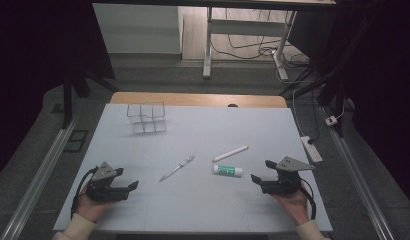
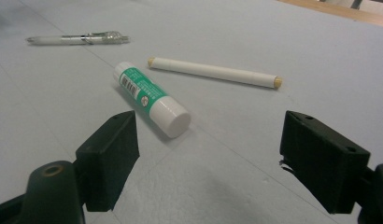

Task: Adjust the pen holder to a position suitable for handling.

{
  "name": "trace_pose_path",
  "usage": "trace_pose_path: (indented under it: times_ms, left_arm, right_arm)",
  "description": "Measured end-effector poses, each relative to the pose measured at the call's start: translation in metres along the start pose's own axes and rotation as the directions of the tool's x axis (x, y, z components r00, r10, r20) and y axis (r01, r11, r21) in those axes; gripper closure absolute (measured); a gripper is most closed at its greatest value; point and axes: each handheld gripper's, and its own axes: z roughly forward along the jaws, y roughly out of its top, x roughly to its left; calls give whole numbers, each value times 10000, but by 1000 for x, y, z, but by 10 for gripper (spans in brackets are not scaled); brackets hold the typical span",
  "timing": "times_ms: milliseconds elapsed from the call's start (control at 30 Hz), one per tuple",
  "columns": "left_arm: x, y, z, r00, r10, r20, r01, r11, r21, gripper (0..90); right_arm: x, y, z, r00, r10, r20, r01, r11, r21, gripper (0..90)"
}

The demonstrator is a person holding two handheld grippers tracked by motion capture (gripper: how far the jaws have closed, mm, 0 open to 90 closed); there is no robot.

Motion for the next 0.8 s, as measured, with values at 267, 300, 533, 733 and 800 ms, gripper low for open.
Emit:
trace_pose_path:
  times_ms: [267,300,533,733,800]
  left_arm:
    - [3,2,1,10000,-35,-44,35,10000,-1,228]
    - [3,2,2,10000,-34,-57,34,10000,-2,228]
    - [7,10,3,9999,-37,-137,36,9999,-109,237]
    - [13,20,6,9995,4,-320,-9,9999,-151,249]
    - [14,21,8,9992,19,-395,-25,9999,-134,252]
  right_arm:
    - [0,-3,1,10000,12,59,-13,9999,105,194]
    - [0,-3,2,10000,29,64,-30,9999,124,194]
    - [-1,-4,3,9999,92,40,-93,9999,114,195]
    - [-1,-4,3,10000,70,53,-71,9999,94,204]
    - [0,-4,4,10000,45,45,-45,10000,74,205]
